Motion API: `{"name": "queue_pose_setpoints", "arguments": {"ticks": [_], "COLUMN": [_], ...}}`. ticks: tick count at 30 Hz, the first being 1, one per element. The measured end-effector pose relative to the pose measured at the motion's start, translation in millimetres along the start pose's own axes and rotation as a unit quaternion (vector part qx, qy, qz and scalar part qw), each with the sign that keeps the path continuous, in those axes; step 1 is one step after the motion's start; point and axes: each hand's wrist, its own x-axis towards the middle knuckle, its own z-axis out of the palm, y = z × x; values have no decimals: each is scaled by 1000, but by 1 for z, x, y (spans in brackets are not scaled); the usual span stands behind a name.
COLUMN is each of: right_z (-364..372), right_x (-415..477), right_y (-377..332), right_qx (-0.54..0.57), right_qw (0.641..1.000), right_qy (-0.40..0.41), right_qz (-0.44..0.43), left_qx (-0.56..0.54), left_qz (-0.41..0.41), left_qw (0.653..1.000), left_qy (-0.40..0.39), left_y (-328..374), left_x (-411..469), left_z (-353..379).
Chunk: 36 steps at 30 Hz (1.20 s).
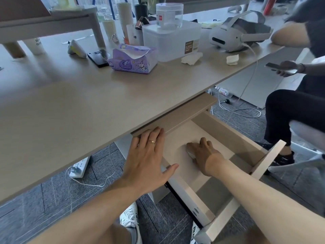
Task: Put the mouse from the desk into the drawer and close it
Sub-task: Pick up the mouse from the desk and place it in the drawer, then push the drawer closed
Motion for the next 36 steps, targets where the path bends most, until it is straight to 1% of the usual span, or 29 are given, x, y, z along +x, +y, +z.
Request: {"name": "queue_pose_setpoints", "arguments": {"ticks": [7, 14, 19, 21, 24, 27, 30, 32, 33, 34, 36], "right_z": [-3, -1, -28, -45, -61, -61, -52, -44, -39, -35, -25], "right_x": [-4, -3, -17, -32, -63, -96, -123, -137, -142, -148, -155], "right_y": [3, 6, 5, 7, 22, 44, 58, 59, 59, 56, 52], "right_qx": [-11, -6, -11, -10, -13, -32, -28, 22, 74, 141, 287], "right_qw": [1000, 1000, 1000, 1000, 997, 993, 989, 983, 977, 963, 914], "right_qy": [-21, -12, -5, 13, 70, 112, 143, 166, 177, 191, 219], "right_qz": [-14, -12, 2, 0, -5, 1, 33, 71, 96, 125, 186], "left_qx": [-6, -17, -11, -13, -27, -32, -49, -63, -70, -80, -108], "left_qz": [-1, 0, 0, -1, -3, -7, -21, -29, -32, -37, -50], "left_qw": [1000, 1000, 1000, 1000, 1000, 999, 999, 998, 997, 996, 993], "left_qy": [5, 10, 11, 10, 13, 10, 3, -4, -10, -15, -26], "left_y": [0, 0, -1, 0, 1, 1, 3, 5, 6, 6, 7], "left_x": [-1, -2, -2, -3, -4, -6, -9, -11, -11, -11, -9], "left_z": [2, 4, 4, 4, 3, 2, 2, 1, 1, -1, -5]}}
